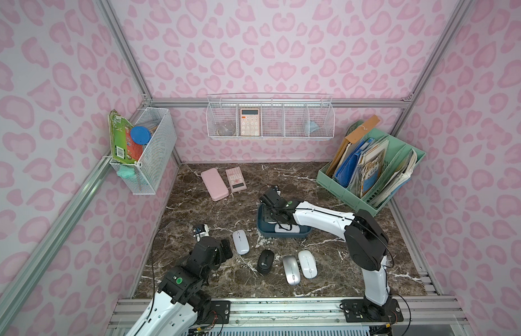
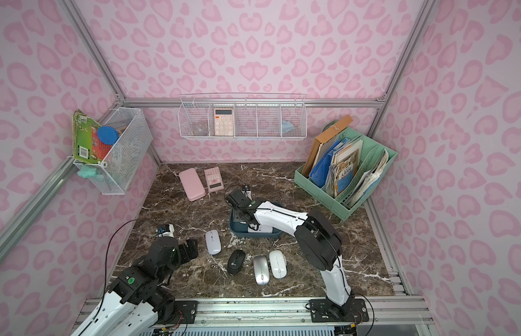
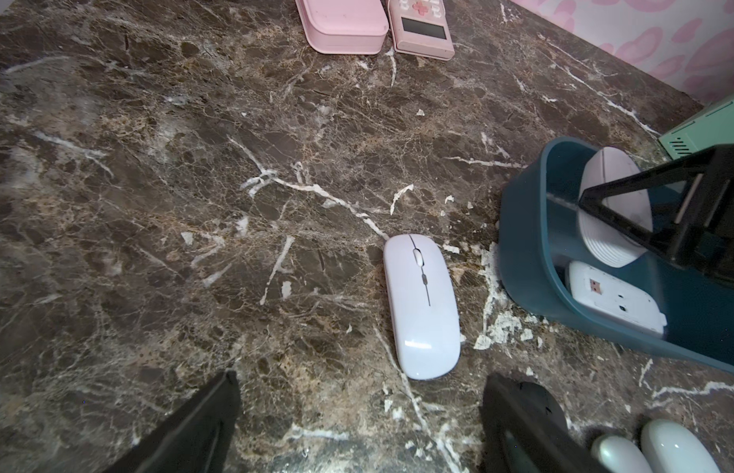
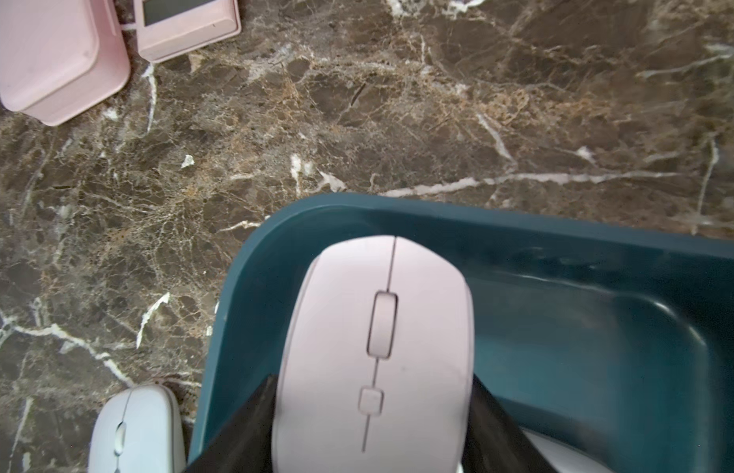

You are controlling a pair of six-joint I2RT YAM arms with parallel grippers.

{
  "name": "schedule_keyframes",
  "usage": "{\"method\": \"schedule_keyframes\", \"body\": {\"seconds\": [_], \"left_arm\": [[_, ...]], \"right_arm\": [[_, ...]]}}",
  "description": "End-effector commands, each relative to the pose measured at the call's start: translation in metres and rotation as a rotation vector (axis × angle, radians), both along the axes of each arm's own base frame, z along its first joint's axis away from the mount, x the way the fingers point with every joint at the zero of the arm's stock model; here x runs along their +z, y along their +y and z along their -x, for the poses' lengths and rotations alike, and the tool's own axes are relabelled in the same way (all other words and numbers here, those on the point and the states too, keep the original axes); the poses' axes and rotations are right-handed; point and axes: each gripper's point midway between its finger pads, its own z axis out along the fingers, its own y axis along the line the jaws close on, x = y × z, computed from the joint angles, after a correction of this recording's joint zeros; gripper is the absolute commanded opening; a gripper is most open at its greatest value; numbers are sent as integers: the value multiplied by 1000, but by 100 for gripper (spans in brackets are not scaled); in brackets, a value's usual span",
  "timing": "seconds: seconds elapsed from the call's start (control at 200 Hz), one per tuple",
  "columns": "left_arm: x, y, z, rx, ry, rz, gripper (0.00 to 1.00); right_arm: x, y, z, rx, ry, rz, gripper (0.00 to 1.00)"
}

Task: Take out the mouse from the storage box
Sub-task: Pick up the mouse from the storage box, then place the mouse at the center of the board.

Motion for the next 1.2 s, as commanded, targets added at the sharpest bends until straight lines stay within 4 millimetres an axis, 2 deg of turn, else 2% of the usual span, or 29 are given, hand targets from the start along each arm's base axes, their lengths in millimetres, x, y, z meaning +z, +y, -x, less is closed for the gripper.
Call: {"method": "schedule_keyframes", "body": {"seconds": [0.0, 0.12, 0.21, 0.31, 0.335, 0.525, 0.69, 0.94, 1.195], "left_arm": [[3, -2, -3, -9, -17, 0, 95], [3, -3, -3, -19, -17, 2, 96], [2, -6, -4, -33, -15, 6, 96], [1, -7, -5, -35, -10, 4, 96], [1, -7, -5, -35, -8, 3, 96], [0, -7, -4, -37, -10, 6, 96], [-1, -7, -5, -37, -8, 1, 96], [-3, -9, -7, -40, 0, -3, 96], [-4, -10, -7, -44, 0, 0, 96]], "right_arm": [[9, -6, 0, -1, -30, 21, 65], [23, -15, 2, -4, -53, 24, 65], [32, -29, 5, -15, -75, 29, 65], [45, -53, 3, -52, -100, 13, 65], [37, -65, 7, -62, -84, 30, 65], [46, -111, 15, -118, -101, -7, 65], [42, -145, 21, -141, -79, -34, 65], [35, -193, 42, -184, -67, -52, 65], [8, -230, 69, -237, -34, -67, 65]]}}
